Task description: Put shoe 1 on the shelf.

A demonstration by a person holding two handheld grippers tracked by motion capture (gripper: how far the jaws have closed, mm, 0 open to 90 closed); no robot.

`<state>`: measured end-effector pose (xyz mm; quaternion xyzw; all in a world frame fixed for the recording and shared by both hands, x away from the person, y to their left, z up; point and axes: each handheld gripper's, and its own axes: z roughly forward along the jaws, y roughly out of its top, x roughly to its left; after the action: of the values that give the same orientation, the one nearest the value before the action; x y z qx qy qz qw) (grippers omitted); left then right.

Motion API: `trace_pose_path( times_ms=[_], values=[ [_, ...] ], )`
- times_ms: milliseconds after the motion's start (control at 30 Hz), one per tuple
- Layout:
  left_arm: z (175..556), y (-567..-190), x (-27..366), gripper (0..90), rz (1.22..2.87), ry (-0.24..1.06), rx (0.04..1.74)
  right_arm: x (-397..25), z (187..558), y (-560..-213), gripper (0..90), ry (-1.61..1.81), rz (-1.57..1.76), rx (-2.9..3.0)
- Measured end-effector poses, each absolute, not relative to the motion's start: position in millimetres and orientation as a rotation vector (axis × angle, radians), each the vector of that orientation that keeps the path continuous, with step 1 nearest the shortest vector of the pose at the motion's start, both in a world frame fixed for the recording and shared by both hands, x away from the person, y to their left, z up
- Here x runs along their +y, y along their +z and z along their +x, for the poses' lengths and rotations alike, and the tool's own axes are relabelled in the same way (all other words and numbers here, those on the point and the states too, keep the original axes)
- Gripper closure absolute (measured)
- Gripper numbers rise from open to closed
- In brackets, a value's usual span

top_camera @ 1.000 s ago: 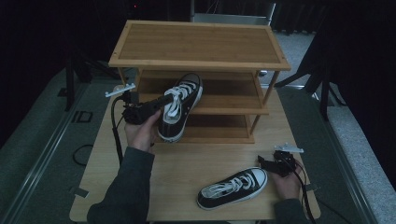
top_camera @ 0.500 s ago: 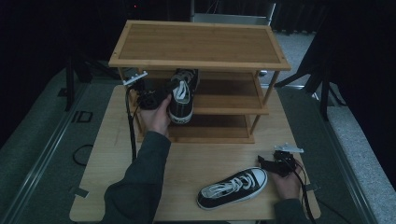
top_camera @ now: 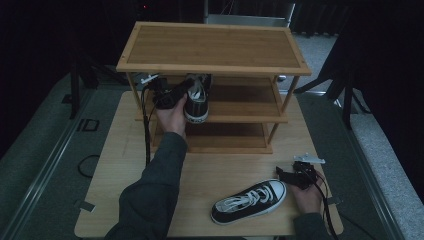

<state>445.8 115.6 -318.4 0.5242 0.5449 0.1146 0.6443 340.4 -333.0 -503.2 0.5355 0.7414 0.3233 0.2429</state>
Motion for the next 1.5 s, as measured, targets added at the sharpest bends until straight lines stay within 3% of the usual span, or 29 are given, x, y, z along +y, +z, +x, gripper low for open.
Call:
trace_pose_path(
  times_ms=[333,467,600,767,1300,1500],
  values=[
    [458.8,-328.6,125.2,87.0,1.204,0.258,1.280,-332.9,340.4,-503.1,18.5,0.884,1.465,2.027],
    [463.7,-325.3,120.3,87.1,1.122,0.248,1.320,-332.9,340.5,-503.1,18.5,0.884,1.464,2.027],
    [464.5,-324.3,122.9,87.1,1.192,0.255,1.303,-332.9,340.5,-503.1,18.5,0.884,1.465,2.027],
    [466.4,-323.9,121.6,87.1,1.130,0.249,1.331,-332.9,340.5,-503.1,18.5,0.884,1.464,2.027],
    [466.8,-328.5,127.6,86.3,1.151,0.194,1.319,-332.8,340.4,-503.1,18.5,0.885,1.466,2.026],
    [459.9,-327.6,127.2,75.4,1.136,0.209,1.292,-332.8,340.4,-503.1,18.5,0.884,1.464,2.027]
  ],
)
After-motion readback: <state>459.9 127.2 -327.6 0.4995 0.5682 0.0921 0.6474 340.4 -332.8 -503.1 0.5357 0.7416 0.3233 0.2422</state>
